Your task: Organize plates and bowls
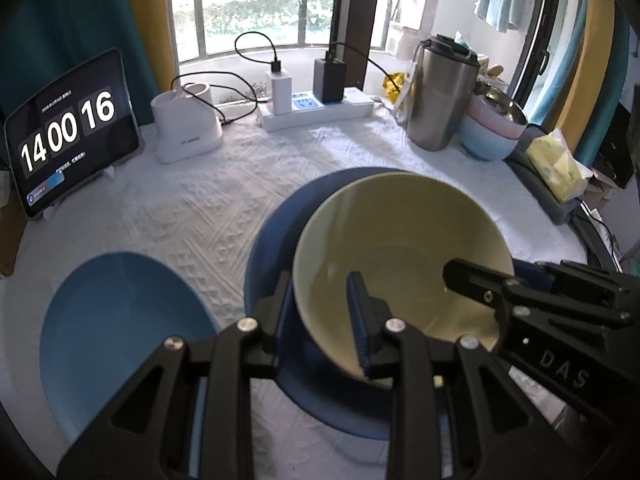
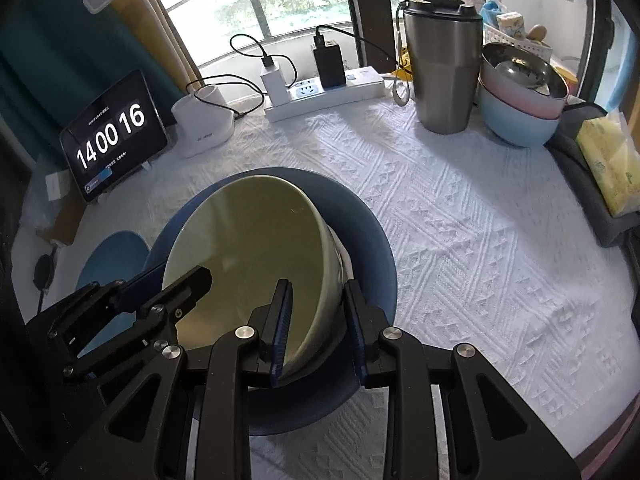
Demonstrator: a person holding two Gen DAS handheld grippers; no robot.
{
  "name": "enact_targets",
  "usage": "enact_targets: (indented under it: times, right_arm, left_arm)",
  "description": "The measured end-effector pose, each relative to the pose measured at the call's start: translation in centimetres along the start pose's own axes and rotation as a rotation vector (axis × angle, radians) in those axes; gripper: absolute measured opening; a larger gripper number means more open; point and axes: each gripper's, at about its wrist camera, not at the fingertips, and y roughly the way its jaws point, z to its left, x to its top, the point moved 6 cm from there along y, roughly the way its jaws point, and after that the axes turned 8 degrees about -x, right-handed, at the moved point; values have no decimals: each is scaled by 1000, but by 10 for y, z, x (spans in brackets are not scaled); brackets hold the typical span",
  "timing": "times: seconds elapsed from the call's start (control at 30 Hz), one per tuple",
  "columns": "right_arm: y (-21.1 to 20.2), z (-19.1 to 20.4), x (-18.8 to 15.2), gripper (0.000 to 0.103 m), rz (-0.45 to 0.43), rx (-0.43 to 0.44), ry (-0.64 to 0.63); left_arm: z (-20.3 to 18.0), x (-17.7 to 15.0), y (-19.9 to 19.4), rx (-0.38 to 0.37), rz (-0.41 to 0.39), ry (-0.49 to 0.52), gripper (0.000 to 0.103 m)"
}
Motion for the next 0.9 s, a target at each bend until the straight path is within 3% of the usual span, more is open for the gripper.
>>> enact_targets:
  times: [0.67, 0.77, 0.83, 0.9]
  right_arm:
    - [-27, -13, 3, 32, -48, 47, 47]
    - [-37, -17, 3, 34, -82, 47, 46]
    - [-45, -20, 2, 37, -107, 48, 47]
    - [-53, -25, 2, 40, -131, 49, 50]
  left_arm:
    - [-8, 2, -38, 47, -99, 22, 29]
    - [-10, 1, -46, 46, -117, 21, 33]
    - [-10, -1, -50, 41, -125, 14, 44]
    - [-7, -5, -54, 41, -132, 4, 45]
